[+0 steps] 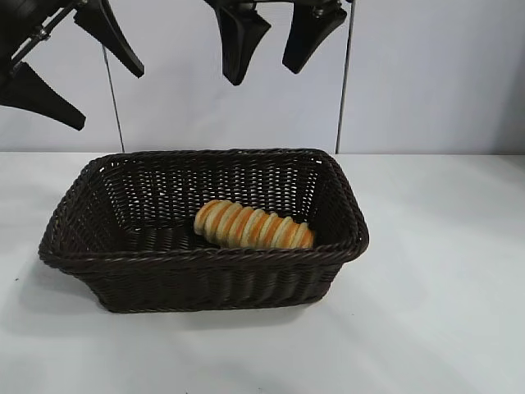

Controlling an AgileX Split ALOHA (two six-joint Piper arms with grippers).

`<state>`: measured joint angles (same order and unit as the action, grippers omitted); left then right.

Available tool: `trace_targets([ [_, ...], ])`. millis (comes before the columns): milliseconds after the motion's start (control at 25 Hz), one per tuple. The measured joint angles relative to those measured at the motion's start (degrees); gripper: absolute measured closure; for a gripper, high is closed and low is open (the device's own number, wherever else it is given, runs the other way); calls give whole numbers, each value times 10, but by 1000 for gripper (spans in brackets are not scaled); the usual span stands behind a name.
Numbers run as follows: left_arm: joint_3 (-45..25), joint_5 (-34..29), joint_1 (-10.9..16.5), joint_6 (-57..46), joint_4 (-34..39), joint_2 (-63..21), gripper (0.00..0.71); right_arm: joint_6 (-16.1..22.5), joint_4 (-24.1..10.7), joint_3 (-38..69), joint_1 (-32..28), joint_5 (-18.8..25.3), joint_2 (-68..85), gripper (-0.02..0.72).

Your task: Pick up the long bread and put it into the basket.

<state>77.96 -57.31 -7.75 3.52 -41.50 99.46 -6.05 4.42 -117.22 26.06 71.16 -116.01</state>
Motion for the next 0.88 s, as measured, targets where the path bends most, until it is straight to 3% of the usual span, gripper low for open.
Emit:
trace_targets([
  [280,0,-2,0,0,0,0,148,3,112,0,-112,0,0,132],
  [440,0,-2,0,0,0,0,148,4,120,0,-142,0,0,132],
  [880,0,-7,0,0,0,0,148,4,129,0,-143,-1,0,132],
])
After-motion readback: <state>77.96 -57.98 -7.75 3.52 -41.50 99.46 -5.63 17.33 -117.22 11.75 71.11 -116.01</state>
